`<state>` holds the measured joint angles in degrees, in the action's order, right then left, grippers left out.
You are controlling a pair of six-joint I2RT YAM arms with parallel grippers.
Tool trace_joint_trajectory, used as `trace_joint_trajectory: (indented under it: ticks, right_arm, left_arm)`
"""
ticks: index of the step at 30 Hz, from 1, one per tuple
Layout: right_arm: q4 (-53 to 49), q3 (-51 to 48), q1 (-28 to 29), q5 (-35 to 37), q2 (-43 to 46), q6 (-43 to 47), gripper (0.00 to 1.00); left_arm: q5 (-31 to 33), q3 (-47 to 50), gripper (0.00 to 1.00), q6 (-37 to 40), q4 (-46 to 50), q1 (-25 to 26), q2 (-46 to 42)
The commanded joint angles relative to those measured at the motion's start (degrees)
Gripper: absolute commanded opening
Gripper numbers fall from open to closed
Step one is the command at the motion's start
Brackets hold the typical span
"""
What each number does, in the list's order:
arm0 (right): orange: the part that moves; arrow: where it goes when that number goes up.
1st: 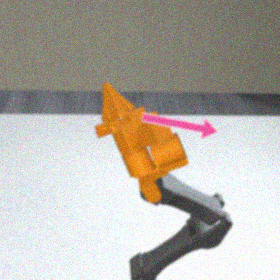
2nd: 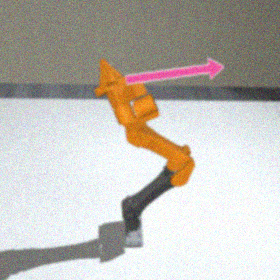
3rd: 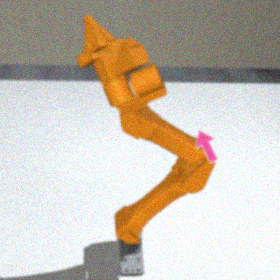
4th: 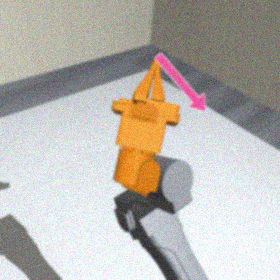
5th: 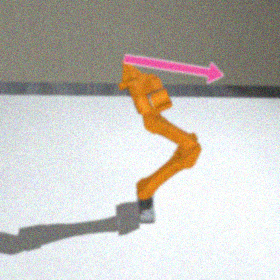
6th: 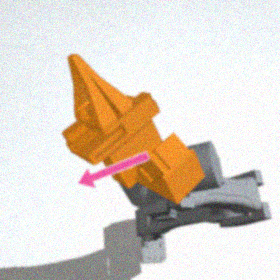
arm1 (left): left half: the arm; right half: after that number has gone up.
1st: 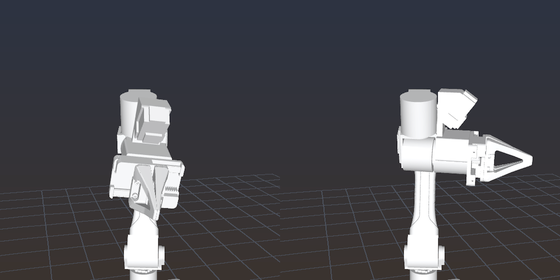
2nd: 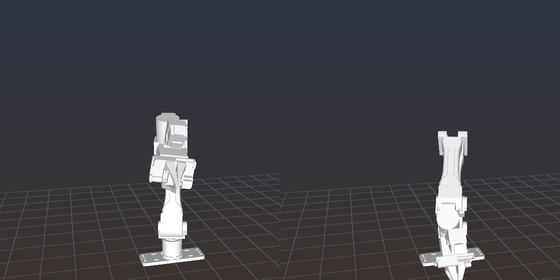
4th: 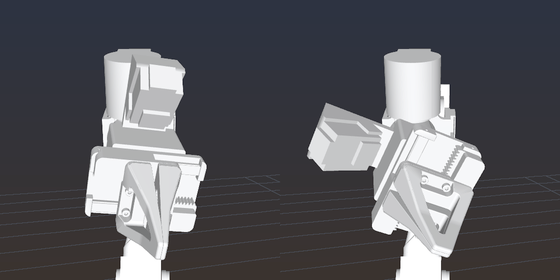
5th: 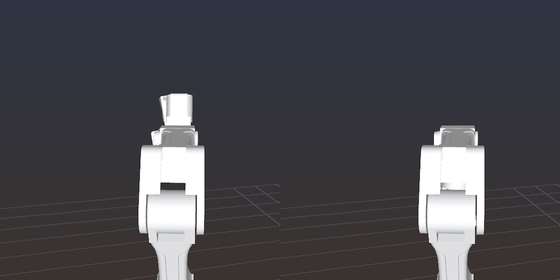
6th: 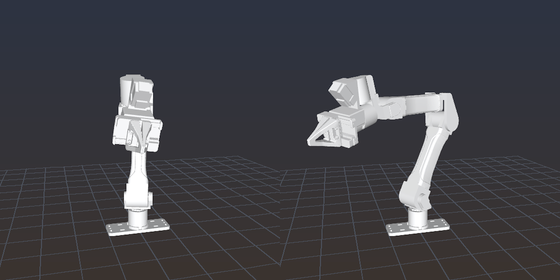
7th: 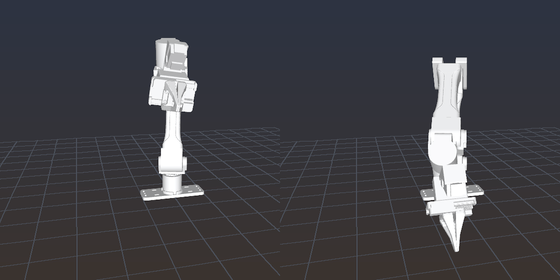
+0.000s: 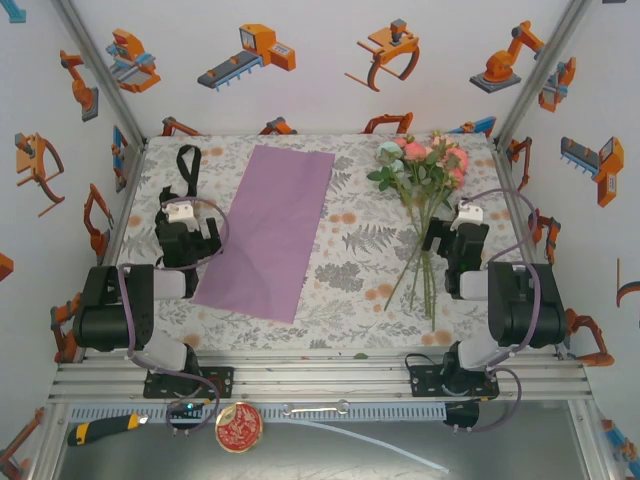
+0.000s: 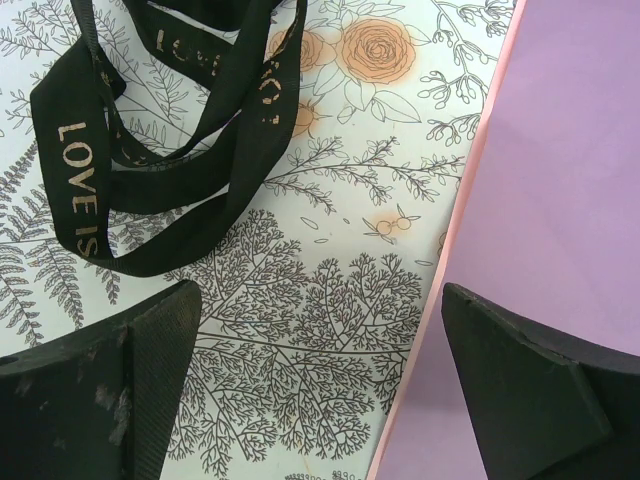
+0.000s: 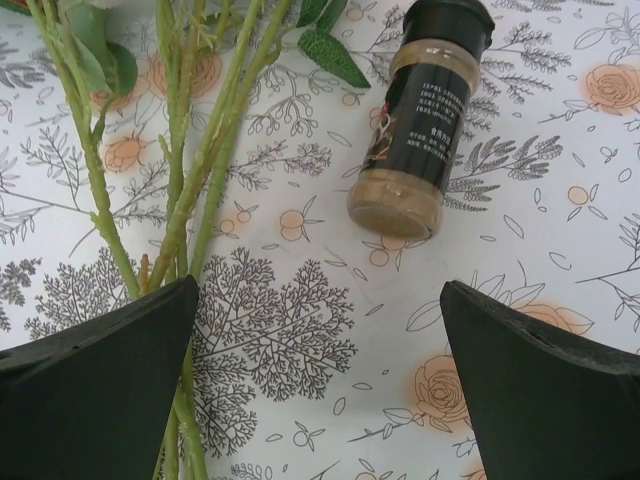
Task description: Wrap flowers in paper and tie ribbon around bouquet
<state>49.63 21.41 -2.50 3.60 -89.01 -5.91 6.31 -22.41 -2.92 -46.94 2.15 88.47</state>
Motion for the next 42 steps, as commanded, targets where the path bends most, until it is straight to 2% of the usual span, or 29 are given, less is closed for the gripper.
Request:
trace_joint_trajectory:
  ticks: [1, 17, 21, 24, 25, 27, 28, 30, 32, 34, 36, 38, 42]
  right_arm:
    - [0.6, 0.5, -0.4, -0.9, 0.6, 1.0, 0.99]
    - [0.8, 0.3, -0.4, -0.8, 0.7, 0.9, 0.99]
    - [0.3, -0.2, -0.4, 0.1, 3.5, 0.5, 1.0]
    - [-6.4, 0.3, -0.4, 2.0, 10.6, 0.1, 0.99]
    - [-13.1, 1.9, -0.3, 2.2, 15.4, -0.5, 0.98]
    - [-30.8, 7.8, -0.2, 2.4, 23.3, -9.0, 0.98]
    - [-39.6, 11.7, -0.1, -0.4, 26.1, -13.9, 0.97]
    - [-53.3, 18.4, 1.0, -6.8, 28.4, -22.6, 0.96]
    - [-62.1, 24.0, 4.7, -11.0, 27.9, -28.5, 0.96]
    - [-67.5, 28.9, 12.1, -10.7, 25.8, -32.0, 0.95]
    - [-68.4, 32.3, 19.9, -9.0, 22.4, -34.3, 0.94]
    - [-66.7, 35.8, 27.4, -9.7, 17.4, -36.5, 0.91]
    - [-64.1, 43.9, 37.8, -9.1, 4.3, -38.5, 0.88]
  left_arm:
    - [-1.0, -1.1, 0.97, 0.8, -0.5, -0.4, -0.2]
    - [-0.9, -1.1, 0.97, 0.8, -0.5, -0.4, -0.3]
    - [-0.5, -1.1, 0.97, 0.8, -0.3, -0.4, -0.4]
    - [1.7, -1.6, 0.97, -0.1, 2.0, -0.3, -2.9]
    - [3.3, -2.2, 0.97, -0.2, 5.2, 0.0, -5.4]
    - [7.5, -5.6, 0.97, -2.1, 17.3, 0.8, -12.4]
    - [9.5, -8.8, 0.97, -5.4, 26.0, 0.9, -15.3]
    - [7.6, -15.0, 0.97, -11.5, 39.6, 0.9, -19.8]
    - [-0.1, -21.4, 0.97, -16.3, 49.1, 0.9, -20.7]
    - [-10.8, -28.4, 0.97, -17.8, 56.5, 1.1, -17.8]
    - [-16.5, -35.0, 0.98, -17.1, 63.6, 1.4, -13.2]
    - [-17.4, -39.9, 1.0, -15.8, 68.1, 1.5, -8.3]
    - [-16.9, -46.1, 0.87, -11.6, 70.2, 1.5, 1.7]
